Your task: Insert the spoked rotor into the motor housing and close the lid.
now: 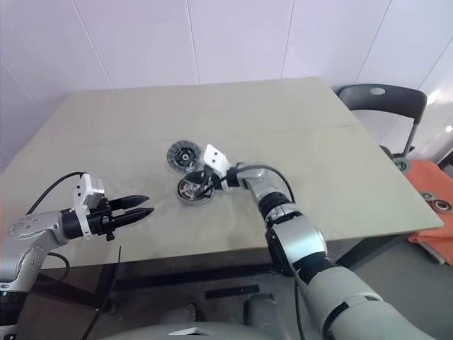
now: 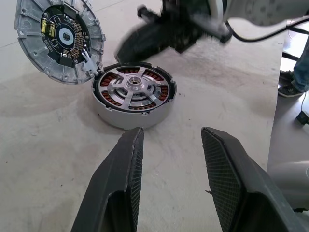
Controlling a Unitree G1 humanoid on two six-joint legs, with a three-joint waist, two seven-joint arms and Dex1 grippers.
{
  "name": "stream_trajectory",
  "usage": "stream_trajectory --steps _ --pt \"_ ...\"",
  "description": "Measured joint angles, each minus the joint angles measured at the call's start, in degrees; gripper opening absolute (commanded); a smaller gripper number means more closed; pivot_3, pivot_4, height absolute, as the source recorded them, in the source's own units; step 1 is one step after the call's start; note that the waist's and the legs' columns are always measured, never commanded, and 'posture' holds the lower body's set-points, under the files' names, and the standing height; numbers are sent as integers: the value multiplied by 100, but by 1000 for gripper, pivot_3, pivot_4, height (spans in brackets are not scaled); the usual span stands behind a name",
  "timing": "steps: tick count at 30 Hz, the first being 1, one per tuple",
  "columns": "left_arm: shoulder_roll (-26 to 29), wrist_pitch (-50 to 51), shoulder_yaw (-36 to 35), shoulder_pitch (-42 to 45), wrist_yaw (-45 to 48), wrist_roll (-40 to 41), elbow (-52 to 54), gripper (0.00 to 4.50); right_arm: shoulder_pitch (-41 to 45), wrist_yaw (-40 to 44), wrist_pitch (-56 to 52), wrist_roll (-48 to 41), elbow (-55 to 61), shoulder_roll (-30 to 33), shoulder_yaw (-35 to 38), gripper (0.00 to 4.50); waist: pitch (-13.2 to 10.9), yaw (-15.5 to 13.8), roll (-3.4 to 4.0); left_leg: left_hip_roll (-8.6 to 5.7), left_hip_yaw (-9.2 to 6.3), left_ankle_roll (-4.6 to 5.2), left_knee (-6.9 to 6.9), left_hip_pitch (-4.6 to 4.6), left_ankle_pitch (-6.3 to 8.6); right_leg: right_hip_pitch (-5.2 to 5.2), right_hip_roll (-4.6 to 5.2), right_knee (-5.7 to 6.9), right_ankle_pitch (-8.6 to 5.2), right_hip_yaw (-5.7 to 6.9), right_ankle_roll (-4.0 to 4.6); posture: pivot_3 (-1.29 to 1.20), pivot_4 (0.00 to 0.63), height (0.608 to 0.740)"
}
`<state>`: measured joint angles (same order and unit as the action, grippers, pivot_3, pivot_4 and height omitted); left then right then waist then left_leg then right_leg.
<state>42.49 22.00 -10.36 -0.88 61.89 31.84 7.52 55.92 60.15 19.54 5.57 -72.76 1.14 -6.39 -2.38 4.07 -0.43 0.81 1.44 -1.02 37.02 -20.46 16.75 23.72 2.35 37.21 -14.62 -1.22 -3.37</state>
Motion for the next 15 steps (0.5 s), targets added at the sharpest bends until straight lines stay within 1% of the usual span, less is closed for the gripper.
stream_trajectory --steps 15 --pt "1 0 2 14 10 0 -15 2045 156 -23 166 94 -1 138 -74 0 1 0 -1 0 0 0 0 2 0 -3 0 -1 0 2 -1 0 0 740"
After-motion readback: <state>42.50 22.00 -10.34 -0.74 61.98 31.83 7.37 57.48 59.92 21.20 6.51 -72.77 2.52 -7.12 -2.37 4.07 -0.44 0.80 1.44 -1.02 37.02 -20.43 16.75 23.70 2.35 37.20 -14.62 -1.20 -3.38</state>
